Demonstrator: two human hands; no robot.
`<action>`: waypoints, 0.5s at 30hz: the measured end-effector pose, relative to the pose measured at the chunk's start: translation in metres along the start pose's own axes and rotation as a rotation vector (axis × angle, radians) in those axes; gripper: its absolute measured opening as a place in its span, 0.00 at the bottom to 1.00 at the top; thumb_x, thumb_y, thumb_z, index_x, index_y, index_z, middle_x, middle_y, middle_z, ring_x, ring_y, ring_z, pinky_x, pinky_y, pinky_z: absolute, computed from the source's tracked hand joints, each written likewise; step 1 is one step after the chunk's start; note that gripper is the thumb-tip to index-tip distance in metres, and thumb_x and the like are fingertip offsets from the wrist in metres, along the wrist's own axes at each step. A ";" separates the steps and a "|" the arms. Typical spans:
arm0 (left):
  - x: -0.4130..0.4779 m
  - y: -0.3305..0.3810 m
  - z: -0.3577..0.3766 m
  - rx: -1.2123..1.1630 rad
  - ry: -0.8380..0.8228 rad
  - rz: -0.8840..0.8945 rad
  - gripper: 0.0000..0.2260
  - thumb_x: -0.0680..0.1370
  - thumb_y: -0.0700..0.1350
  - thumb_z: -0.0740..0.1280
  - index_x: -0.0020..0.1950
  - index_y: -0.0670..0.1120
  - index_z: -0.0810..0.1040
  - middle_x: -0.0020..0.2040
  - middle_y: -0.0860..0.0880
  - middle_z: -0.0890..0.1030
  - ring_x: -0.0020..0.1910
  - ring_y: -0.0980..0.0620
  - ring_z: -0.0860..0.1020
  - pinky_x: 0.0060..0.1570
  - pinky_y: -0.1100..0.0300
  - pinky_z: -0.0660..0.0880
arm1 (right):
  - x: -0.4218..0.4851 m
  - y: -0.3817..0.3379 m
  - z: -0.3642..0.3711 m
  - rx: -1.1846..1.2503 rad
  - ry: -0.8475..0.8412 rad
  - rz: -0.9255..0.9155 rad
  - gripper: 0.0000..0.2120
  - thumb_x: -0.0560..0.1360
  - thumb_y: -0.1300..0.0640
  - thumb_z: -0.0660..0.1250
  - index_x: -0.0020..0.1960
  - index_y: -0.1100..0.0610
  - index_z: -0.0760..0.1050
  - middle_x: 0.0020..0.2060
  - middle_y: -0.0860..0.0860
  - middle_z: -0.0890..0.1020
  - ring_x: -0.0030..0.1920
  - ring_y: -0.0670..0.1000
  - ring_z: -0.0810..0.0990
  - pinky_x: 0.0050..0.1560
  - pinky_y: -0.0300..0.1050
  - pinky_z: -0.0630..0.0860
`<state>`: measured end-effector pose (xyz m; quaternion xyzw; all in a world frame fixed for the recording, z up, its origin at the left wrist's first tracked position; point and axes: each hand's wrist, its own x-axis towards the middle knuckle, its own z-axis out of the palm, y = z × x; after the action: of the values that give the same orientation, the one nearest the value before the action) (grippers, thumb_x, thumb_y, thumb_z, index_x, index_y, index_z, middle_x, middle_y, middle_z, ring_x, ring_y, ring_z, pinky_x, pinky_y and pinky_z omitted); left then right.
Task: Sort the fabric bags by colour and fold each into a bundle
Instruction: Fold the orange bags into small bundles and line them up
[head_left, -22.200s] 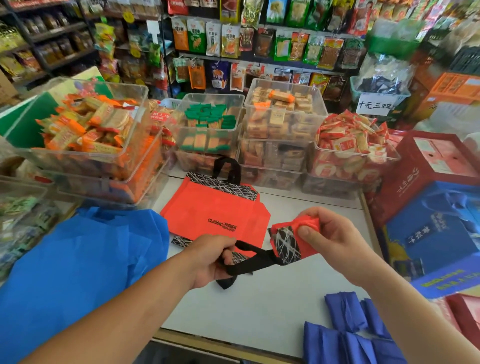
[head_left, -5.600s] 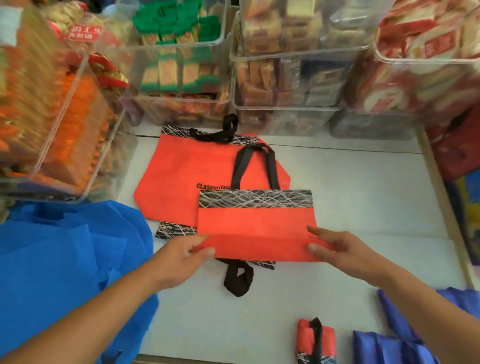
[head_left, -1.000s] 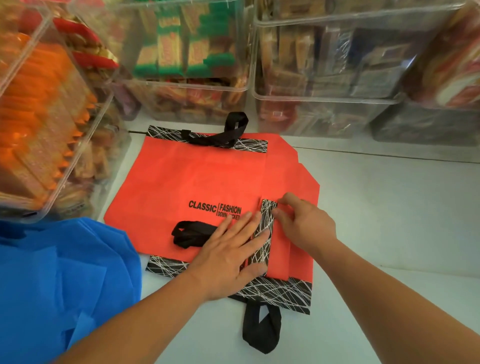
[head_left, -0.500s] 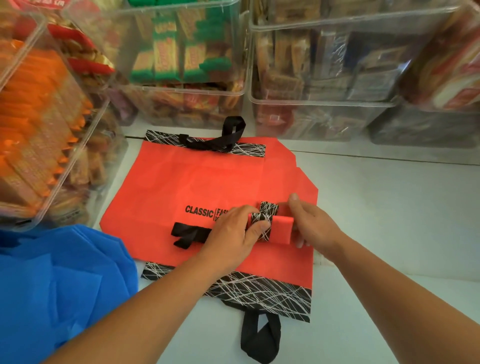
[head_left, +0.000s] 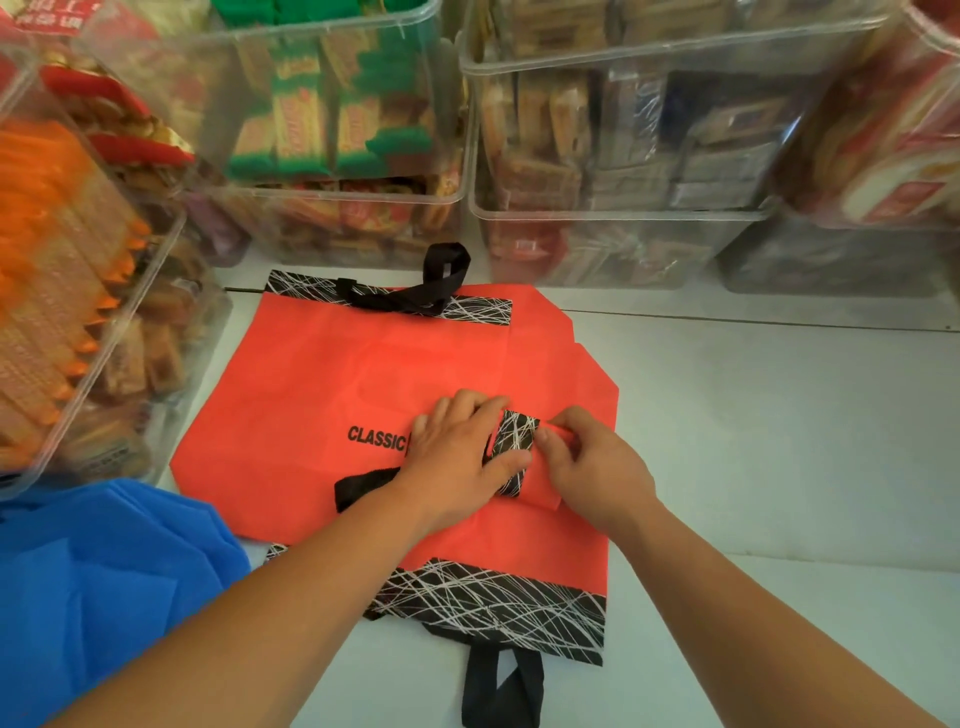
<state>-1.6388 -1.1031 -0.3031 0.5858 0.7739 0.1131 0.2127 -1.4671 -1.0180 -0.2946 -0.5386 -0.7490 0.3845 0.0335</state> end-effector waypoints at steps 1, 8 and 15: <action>-0.002 -0.004 -0.006 -0.047 -0.048 0.019 0.30 0.79 0.66 0.64 0.78 0.56 0.66 0.68 0.55 0.68 0.68 0.51 0.65 0.64 0.51 0.61 | -0.001 -0.001 0.001 -0.005 -0.022 0.002 0.08 0.80 0.38 0.63 0.54 0.41 0.74 0.43 0.42 0.79 0.46 0.52 0.80 0.47 0.47 0.75; -0.027 0.001 -0.014 -0.109 -0.099 0.001 0.33 0.75 0.62 0.72 0.77 0.53 0.67 0.71 0.53 0.71 0.72 0.48 0.67 0.71 0.50 0.62 | -0.030 -0.010 0.006 -0.029 -0.081 -0.021 0.11 0.81 0.40 0.63 0.60 0.40 0.74 0.50 0.49 0.71 0.48 0.56 0.79 0.55 0.49 0.76; -0.034 0.013 -0.039 -0.131 -0.225 -0.042 0.25 0.76 0.58 0.74 0.69 0.51 0.72 0.64 0.51 0.71 0.66 0.49 0.68 0.66 0.53 0.67 | -0.049 -0.032 -0.010 0.435 -0.163 0.056 0.04 0.78 0.53 0.73 0.50 0.50 0.78 0.42 0.50 0.80 0.39 0.48 0.76 0.39 0.40 0.75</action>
<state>-1.6382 -1.1292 -0.2564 0.5634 0.7481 0.0923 0.3383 -1.4673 -1.0580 -0.2498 -0.5064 -0.6335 0.5798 0.0777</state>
